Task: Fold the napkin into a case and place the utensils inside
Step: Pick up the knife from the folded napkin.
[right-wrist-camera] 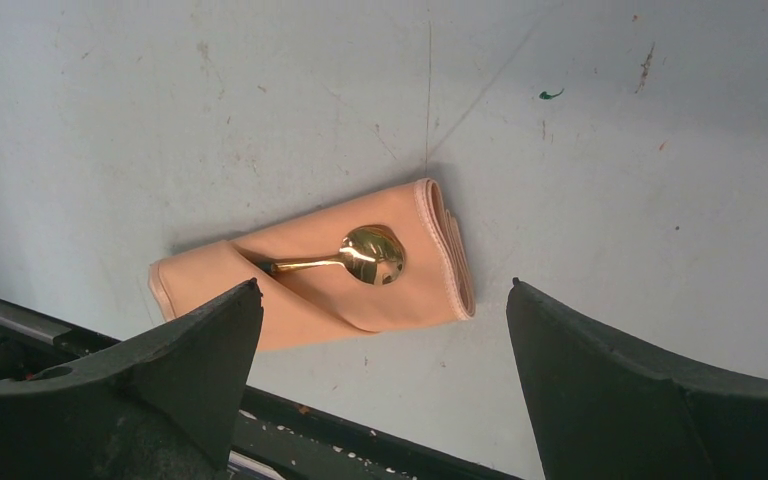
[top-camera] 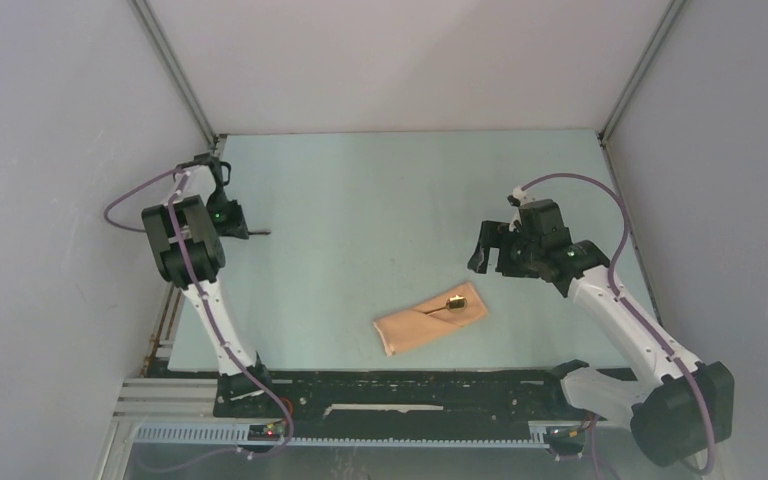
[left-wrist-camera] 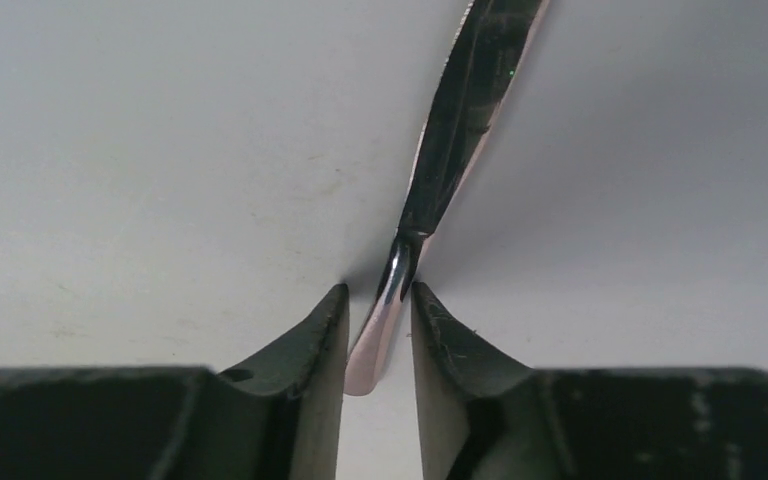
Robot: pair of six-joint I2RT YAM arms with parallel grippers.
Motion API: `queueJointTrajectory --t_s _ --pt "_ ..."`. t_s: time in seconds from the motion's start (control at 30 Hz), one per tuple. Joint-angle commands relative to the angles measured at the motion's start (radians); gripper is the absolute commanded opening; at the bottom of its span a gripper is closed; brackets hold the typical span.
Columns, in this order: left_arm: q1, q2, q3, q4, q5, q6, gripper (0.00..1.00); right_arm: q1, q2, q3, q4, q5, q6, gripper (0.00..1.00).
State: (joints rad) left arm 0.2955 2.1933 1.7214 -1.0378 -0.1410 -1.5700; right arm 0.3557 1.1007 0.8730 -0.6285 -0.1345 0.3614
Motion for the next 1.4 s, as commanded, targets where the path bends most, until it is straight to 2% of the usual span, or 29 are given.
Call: queueJointTrajectory --t_s 0.0,0.03,0.07,0.1,0.13,0.37,0.43,0.53,0.63,0.97,1.2,1.37 --pt "0.004 0.026 -0.053 0.036 -0.023 -0.04 0.26 0.007 -0.046 0.009 -0.01 0.024 0.006 1.0" --pt "0.005 0.02 -0.06 0.036 -0.026 -0.034 0.2 0.007 -0.047 0.009 -0.009 0.024 0.009 1.0" --pt "0.004 0.009 -0.076 0.044 -0.022 -0.032 0.06 0.007 -0.047 0.009 -0.007 0.023 0.011 1.0" --pt "0.005 -0.003 -0.101 0.062 -0.014 -0.025 0.01 0.007 -0.045 0.009 -0.005 0.021 0.012 1.0" --pt "0.002 -0.018 -0.127 0.087 -0.004 -0.011 0.0 0.006 -0.042 0.008 -0.006 0.021 0.011 1.0" --pt "-0.061 -0.205 -0.317 0.172 -0.054 0.09 0.0 -0.033 -0.038 0.003 -0.008 -0.009 0.079 1.0" --pt "-0.1 -0.255 -0.373 0.194 -0.049 0.122 0.0 -0.055 -0.043 -0.011 -0.002 -0.008 0.115 1.0" --pt "-0.161 -0.318 -0.449 0.216 -0.052 0.16 0.0 -0.112 -0.041 -0.032 0.019 -0.096 0.097 1.0" --pt "-0.232 -0.37 -0.507 0.227 -0.057 0.207 0.0 -0.117 -0.036 -0.04 0.026 -0.108 0.08 1.0" --pt "-0.502 -0.46 -0.548 0.204 -0.116 0.39 0.0 -0.059 -0.015 -0.092 0.101 -0.14 0.106 1.0" --pt "-0.689 -0.521 -0.48 0.239 -0.229 0.676 0.0 -0.039 0.06 -0.106 0.211 -0.266 0.097 1.0" --pt "-0.807 -0.627 -0.539 0.43 -0.134 0.968 0.0 -0.058 0.134 -0.107 0.321 -0.409 0.096 1.0"
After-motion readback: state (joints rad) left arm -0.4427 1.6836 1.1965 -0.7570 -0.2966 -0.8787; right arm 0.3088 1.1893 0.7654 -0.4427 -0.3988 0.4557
